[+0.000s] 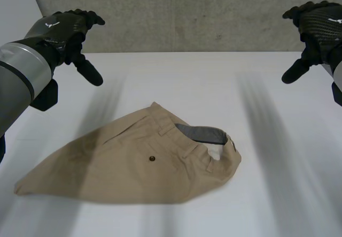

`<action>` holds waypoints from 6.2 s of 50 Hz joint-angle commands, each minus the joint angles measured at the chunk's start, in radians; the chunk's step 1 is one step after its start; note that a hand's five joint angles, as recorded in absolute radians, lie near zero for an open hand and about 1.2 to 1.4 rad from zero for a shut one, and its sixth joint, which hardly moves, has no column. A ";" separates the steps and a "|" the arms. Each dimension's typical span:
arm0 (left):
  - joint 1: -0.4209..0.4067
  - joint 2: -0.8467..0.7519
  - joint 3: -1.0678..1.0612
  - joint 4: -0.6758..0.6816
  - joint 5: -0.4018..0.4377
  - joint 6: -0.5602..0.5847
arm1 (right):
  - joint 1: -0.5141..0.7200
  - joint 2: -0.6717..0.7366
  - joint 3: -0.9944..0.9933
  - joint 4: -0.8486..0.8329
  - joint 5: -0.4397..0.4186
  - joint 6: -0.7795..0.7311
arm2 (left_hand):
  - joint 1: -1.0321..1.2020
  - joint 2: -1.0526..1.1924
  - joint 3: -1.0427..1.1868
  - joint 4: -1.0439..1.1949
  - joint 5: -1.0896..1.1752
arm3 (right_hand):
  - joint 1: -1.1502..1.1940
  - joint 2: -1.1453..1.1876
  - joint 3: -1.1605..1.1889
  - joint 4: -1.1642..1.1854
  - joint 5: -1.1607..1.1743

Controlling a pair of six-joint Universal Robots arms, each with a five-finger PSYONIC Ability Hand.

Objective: Fold the shorts.

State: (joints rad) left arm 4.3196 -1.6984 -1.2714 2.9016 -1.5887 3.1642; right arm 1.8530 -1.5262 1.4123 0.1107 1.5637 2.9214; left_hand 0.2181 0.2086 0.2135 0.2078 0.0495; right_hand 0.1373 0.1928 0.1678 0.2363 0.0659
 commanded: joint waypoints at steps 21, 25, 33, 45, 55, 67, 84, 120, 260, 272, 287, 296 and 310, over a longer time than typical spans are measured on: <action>0.000 -0.130 -0.017 0.013 0.001 0.059 | 0.086 0.274 0.228 0.035 -0.418 -0.715 | -0.043 -0.033 -0.038 -0.032 -0.049 | 0.220 0.164 0.189 0.121 0.117; 0.003 -0.127 -0.020 0.021 0.001 0.059 | 0.089 0.322 0.212 -0.003 -0.384 -0.715 | -0.043 -0.033 -0.038 -0.032 -0.049 | 0.786 0.731 0.756 0.687 0.683; 0.005 -0.119 -0.026 0.053 0.001 0.060 | 0.066 0.336 0.152 -0.017 -0.314 -0.706 | -0.043 -0.033 -0.038 -0.032 -0.049 | 1.259 1.203 1.228 1.160 1.156; 0.002 -0.119 -0.031 0.054 -0.001 0.060 | -0.090 0.305 0.073 0.154 0.007 -0.757 | -0.043 -0.033 -0.038 -0.032 -0.049 | 1.259 1.203 1.228 1.160 1.156; -0.005 -0.135 -0.042 0.054 -0.002 0.063 | -0.123 0.284 0.036 0.210 0.029 -0.815 | -0.040 -0.030 -0.035 -0.030 -0.046 | 0.203 0.148 0.173 0.104 0.100; -0.020 -0.179 -0.111 0.042 -0.013 0.097 | -0.060 0.167 -0.061 0.061 -0.186 -0.381 | 0.019 0.028 0.023 0.029 0.013 | 0.156 0.101 0.126 0.057 0.053; -0.078 -0.099 -0.495 0.137 -0.067 0.047 | 0.074 0.382 -0.246 0.066 -0.281 -0.292 | 0.034 0.043 0.038 0.044 0.028 | 0.153 0.098 0.123 0.054 0.050; -0.136 -0.323 -0.468 0.326 -0.148 0.011 | 0.135 0.897 -0.513 -0.100 -0.277 -0.525 | 0.790 0.800 0.795 0.801 0.784 | 1.168 1.113 1.138 1.069 1.065; 0.040 -0.180 -0.234 0.234 0.183 0.327 | -0.038 0.212 0.517 -0.086 -0.303 -0.469 | 0.124 0.134 0.129 0.135 0.118 | 1.259 1.203 1.228 1.160 1.156; 0.086 -0.667 0.286 0.226 0.277 0.352 | -0.034 0.216 0.528 -0.105 -0.300 -0.467 | 0.283 0.293 0.288 0.293 0.277 | 1.259 1.203 1.228 1.160 1.156; 0.088 -0.873 0.509 0.085 0.319 0.464 | -0.038 0.221 0.533 -0.128 -0.298 -0.465 | 0.943 0.952 0.948 0.953 0.937 | 1.259 1.203 1.228 1.160 1.156; 0.089 -0.837 0.437 0.048 0.093 0.513 | -0.038 0.224 0.533 -0.132 -0.297 -0.465 | 1.178 1.188 1.183 1.188 1.172 | 1.259 1.203 1.228 1.160 1.156; 0.062 -0.687 0.155 0.033 0.036 0.576 | -0.037 0.224 0.533 -0.132 -0.297 -0.467 | 1.178 1.188 1.183 1.188 1.172 | 1.259 1.203 1.228 1.160 1.156</action>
State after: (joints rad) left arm 4.4018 -2.4385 -1.0284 2.9377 -1.5516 3.7410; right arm 1.8159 -1.3022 1.9451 -0.0216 1.2671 2.4550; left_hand 1.1472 1.1962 1.1865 1.1928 0.9700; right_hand 0.9803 1.1809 1.2047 1.1892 0.9701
